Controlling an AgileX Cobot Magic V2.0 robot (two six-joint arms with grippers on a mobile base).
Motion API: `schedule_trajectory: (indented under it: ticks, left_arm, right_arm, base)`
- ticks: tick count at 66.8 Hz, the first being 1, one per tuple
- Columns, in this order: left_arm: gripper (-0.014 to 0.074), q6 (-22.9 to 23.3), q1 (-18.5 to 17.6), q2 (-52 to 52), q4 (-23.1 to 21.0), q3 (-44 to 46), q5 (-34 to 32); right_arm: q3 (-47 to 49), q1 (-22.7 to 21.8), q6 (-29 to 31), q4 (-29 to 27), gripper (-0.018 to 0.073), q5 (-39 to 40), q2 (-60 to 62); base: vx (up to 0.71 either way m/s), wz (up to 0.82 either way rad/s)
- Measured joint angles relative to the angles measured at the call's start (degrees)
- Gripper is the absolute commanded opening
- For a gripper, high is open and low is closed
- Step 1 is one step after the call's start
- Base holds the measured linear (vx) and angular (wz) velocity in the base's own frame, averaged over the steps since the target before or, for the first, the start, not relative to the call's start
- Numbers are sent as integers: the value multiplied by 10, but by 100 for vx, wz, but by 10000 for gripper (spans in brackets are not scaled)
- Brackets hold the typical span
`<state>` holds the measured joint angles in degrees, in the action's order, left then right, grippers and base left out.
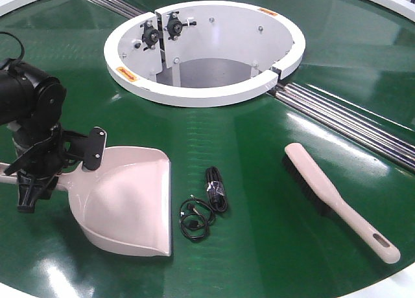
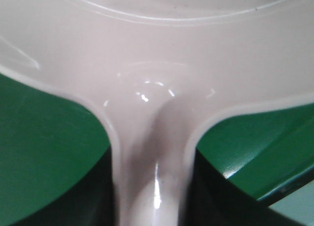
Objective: Clean and inspect green conveyor with broom and dustpan
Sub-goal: 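Hold the dustpan with the left gripper while the right arm moves toward the brush, then lower the right gripper onto the pink brush handle and grasp it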
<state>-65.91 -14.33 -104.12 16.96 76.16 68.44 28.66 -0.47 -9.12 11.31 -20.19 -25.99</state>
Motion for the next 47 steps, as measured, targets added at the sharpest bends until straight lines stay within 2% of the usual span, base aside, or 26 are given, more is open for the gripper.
schedule_trajectory:
  ticks: [19,29,40,47]
  left_arm:
    - [-7,0,0,0,0,0,0]
    - [-7,0,0,0,0,0,0]
    - [-7,0,0,0,0,0,0]
    - [-7,0,0,0,0,0,0]
  right_arm:
    - [19,0,-7,-22,25,-80,-105]
    - [50,0,42,-43,176,-141,-161]
    - [117,0,131,-100,418,-206,-218]
    - [153,8,185,-136,529,-237,-256]
  base:
    - [0,0]
    - [0,0]
    - [0,0]
    - [0,0]
